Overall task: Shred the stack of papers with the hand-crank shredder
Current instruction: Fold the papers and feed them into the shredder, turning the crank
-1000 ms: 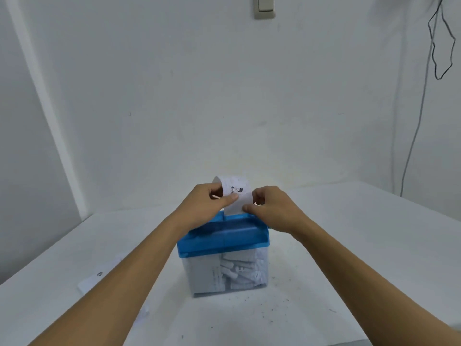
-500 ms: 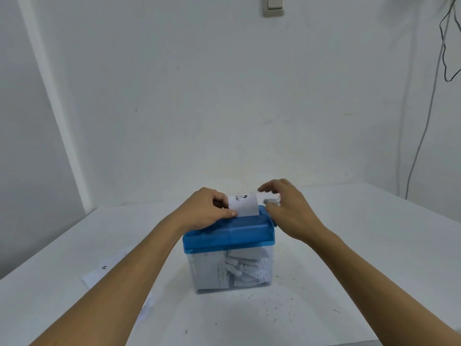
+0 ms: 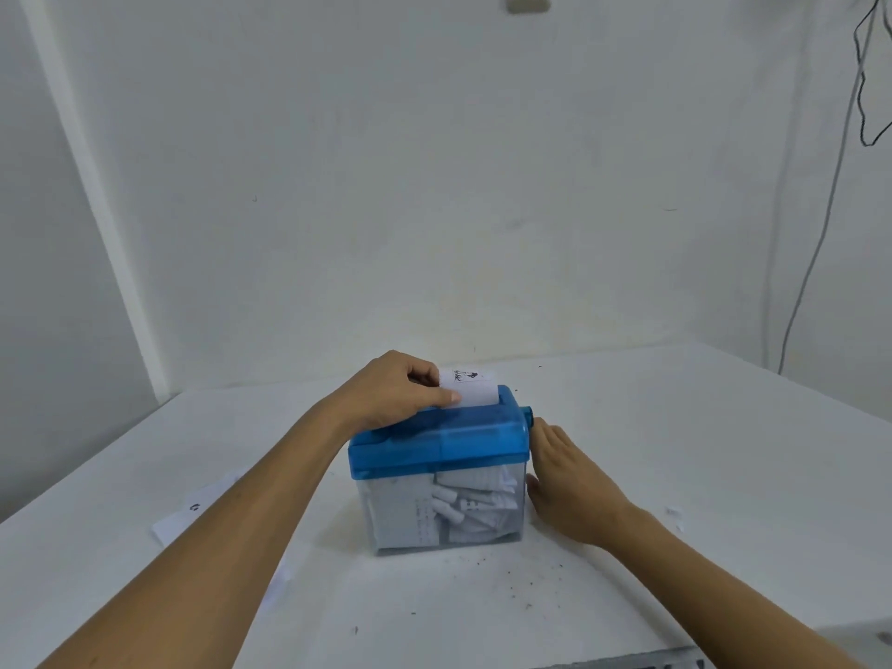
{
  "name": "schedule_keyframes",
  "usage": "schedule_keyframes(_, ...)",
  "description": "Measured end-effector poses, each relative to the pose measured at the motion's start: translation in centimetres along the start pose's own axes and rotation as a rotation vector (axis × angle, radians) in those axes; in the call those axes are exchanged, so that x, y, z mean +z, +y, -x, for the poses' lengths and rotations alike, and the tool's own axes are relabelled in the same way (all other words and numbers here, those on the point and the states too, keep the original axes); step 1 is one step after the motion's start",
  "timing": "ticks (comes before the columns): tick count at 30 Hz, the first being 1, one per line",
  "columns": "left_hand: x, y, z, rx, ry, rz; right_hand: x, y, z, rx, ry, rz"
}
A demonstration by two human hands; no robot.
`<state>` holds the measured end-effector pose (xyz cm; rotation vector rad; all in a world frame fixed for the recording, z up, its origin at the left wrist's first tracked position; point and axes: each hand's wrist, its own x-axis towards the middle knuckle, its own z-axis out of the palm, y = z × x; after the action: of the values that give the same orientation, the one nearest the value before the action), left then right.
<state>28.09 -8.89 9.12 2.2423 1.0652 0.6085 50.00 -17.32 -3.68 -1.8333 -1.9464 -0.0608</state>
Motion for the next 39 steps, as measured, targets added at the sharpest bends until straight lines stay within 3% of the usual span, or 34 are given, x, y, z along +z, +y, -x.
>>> schedule_keyframes(10, 1.4, -0.8, 0.4, 0.051, 0.207, -0.095, -0.9, -1.1, 0.5, 0.088, -0.074, 0.04)
schedule_keyframes(19, 1.7, -0.6, 0.9, 0.008, -0.005, -0.14, -2.3, -2.8, 1.3, 0.116, -0.127, 0.234)
schedule_keyframes(30, 1.7, 0.0, 1.8, 0.014, -0.033, -0.161, -7.0, -5.0, 1.8, 0.223, -0.481, 0.153)
schedule_keyframes(34, 1.9, 0.0, 1.9, 0.02, -0.02, -0.164, -11.5, -6.8, 1.2, 0.321, -0.575, -0.037)
schedule_keyframes(39, 2.4, 0.2, 1.9, 0.042, -0.001, -0.176, -14.7, -6.9, -0.2, 0.389, -0.673, -0.106)
